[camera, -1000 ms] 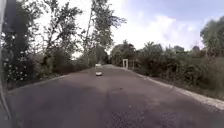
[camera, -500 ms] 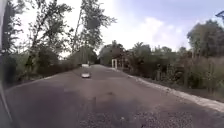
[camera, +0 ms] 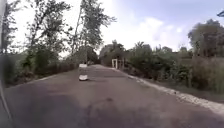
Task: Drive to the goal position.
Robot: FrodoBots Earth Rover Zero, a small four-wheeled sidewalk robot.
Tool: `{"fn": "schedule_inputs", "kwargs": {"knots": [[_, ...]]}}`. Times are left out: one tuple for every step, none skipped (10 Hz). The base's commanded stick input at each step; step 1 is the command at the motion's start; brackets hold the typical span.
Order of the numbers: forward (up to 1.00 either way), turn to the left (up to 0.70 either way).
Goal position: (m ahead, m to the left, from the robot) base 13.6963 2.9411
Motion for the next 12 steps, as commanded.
{"fn": "schedule_inputs", "kwargs": {"knots": [[0.70, 0.00], [0.70, 0.00], [0.70, 0.00], [0.70, 0.00], [0.70, 0.00], [0.70, 0.00], [0.70, 0.00], [0.70, 0.00], [0.70, 0.00], [0.70, 0.00], [0.70, 0.00], [0.70, 0.00]]}}
